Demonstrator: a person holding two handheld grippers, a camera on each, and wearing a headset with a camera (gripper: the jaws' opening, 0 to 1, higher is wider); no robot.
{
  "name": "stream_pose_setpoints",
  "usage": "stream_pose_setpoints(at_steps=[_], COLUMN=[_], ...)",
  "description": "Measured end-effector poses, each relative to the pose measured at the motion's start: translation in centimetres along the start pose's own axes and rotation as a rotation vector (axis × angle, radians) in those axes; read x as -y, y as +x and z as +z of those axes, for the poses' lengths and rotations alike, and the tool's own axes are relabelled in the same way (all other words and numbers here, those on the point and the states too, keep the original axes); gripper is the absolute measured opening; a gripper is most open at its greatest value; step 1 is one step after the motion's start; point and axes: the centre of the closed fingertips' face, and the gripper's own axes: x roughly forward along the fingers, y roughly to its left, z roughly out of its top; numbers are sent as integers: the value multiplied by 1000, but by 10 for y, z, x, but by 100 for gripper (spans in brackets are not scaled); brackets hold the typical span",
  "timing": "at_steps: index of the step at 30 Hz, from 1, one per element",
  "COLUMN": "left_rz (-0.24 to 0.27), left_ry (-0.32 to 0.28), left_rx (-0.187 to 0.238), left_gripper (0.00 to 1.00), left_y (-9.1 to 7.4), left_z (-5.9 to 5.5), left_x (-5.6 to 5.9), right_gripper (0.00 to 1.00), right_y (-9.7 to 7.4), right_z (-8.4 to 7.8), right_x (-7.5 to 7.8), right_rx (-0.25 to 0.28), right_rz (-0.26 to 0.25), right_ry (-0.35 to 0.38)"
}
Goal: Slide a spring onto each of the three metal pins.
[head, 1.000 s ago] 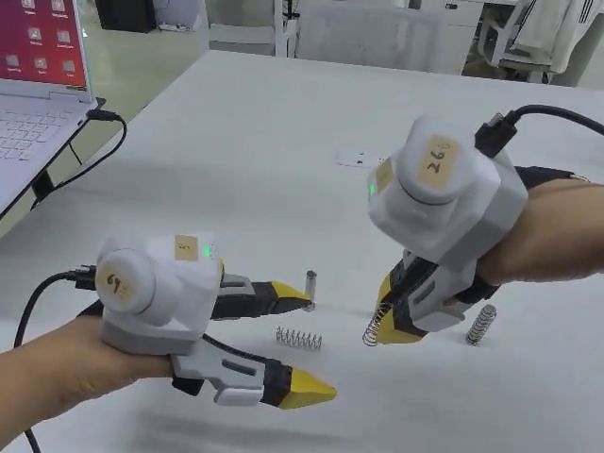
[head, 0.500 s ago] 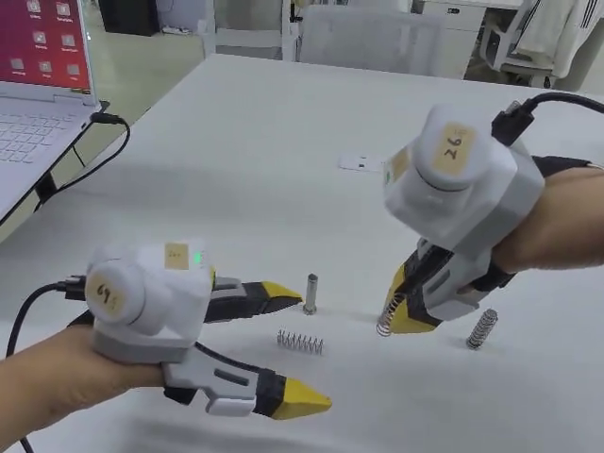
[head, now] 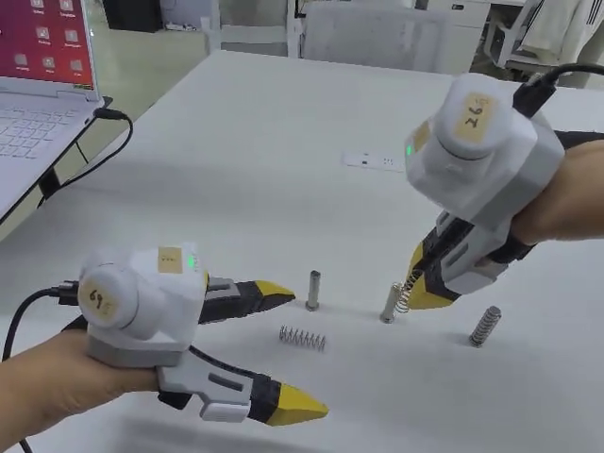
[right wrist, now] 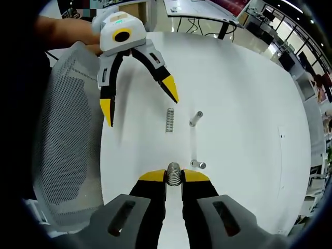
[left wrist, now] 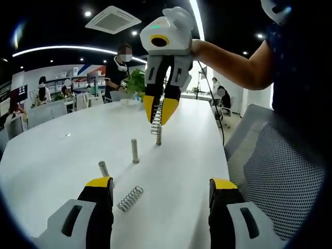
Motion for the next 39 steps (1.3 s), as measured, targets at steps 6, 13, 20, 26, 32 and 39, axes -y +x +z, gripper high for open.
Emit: stream_pose_setpoints(at_steps=[6, 13, 20, 26, 32, 39], left_rz=[-1, 0, 2, -1, 6, 13], left_ry=[-7, -20, -24, -26, -30, -34], left_rx=[-1, 3, 3, 1, 1, 5], left_gripper=[73, 75, 76, 76, 77, 77], left_y=[1, 1, 1, 1, 0, -2], left_z=[-2, -3, -4, -5, -5, -5], left_x=[1, 2, 2, 4, 3, 2], right_gripper=[8, 8, 8, 8, 8, 8], right_y=[-1, 2, 5, 10, 17, 23], right_z=[-4, -9, -10, -10, -10, -10], right_x=[9, 22, 33, 41, 45, 46], right_rx=[-6, -28, -32, -37, -45, -55], right_rz=[-6, -15, -20, -20, -18, -5], right_ry=[10, 18, 27, 31, 31, 28])
